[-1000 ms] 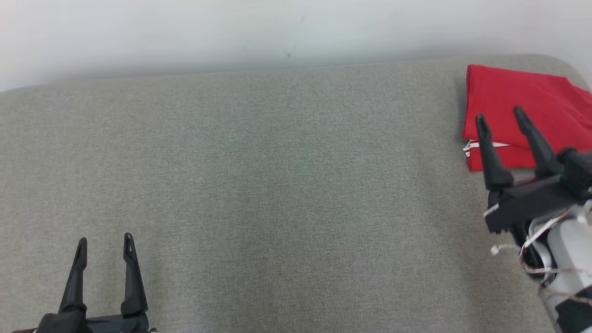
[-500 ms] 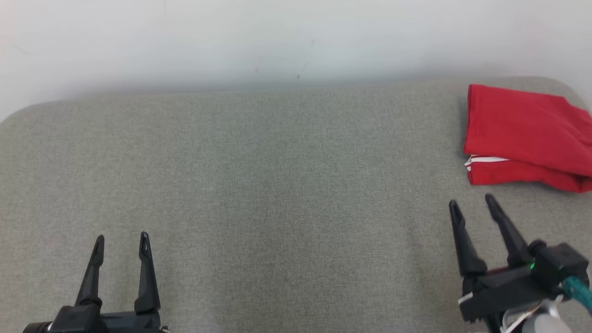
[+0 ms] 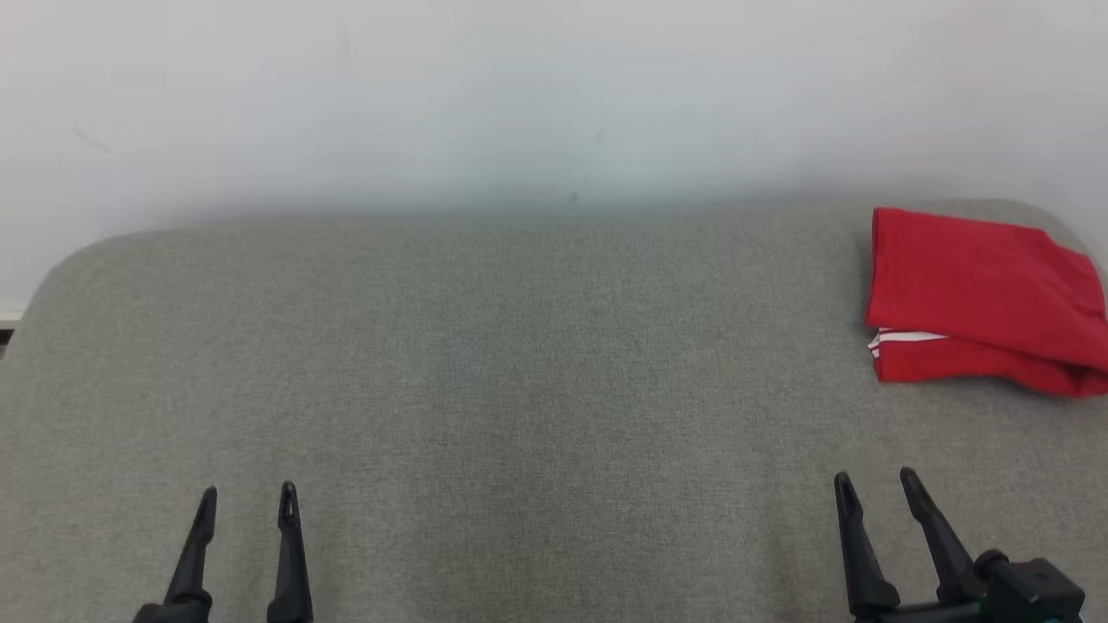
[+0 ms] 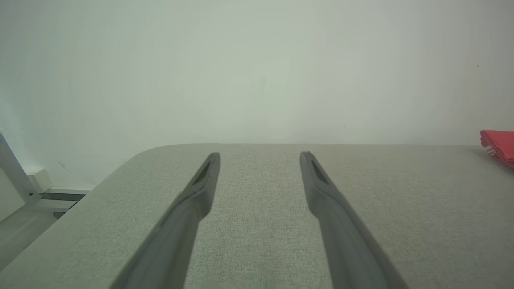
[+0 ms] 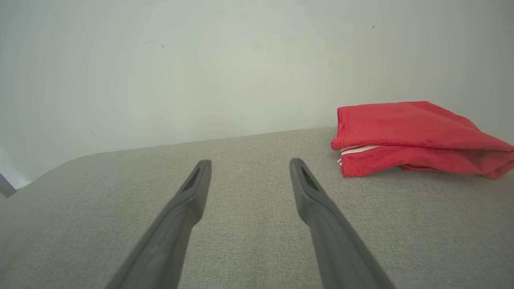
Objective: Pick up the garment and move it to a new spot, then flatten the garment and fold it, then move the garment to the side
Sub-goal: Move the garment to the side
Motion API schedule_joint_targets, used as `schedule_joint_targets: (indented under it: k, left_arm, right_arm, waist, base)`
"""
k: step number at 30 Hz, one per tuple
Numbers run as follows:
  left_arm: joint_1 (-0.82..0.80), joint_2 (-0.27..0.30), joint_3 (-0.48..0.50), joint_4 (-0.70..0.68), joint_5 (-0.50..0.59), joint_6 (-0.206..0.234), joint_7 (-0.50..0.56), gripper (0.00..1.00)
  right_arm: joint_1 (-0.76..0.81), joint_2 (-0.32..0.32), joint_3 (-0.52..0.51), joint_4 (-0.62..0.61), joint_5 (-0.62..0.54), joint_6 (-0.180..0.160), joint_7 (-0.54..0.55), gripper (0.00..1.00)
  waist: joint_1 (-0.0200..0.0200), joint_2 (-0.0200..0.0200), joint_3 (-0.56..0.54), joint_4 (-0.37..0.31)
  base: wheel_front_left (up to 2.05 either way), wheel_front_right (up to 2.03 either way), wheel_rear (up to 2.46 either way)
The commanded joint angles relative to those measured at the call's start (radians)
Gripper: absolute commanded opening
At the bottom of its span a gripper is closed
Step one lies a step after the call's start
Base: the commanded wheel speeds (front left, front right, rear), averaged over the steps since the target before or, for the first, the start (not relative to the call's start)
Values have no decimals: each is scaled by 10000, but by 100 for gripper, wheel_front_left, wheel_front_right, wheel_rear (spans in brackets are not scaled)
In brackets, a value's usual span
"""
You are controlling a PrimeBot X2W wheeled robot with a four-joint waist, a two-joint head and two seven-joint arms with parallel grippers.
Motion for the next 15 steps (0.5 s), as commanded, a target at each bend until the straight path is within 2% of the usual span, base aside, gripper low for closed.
schedule_joint_targets:
  k: [1,15]
  left_arm:
    - [138,-11,-16,44,-19,4,-29,100]
    - [301,147,-320,351,-218,-267,166,100]
  right_arm:
    - [131,57,-11,-54,-85,-24,54,100]
    - [506,409,-286,-52,-343,-24,287,100]
  waist:
    - [1,0,-178,93]
    - [1,0,-603,247]
  base:
    - [0,0,0]
    - [0,0,0]
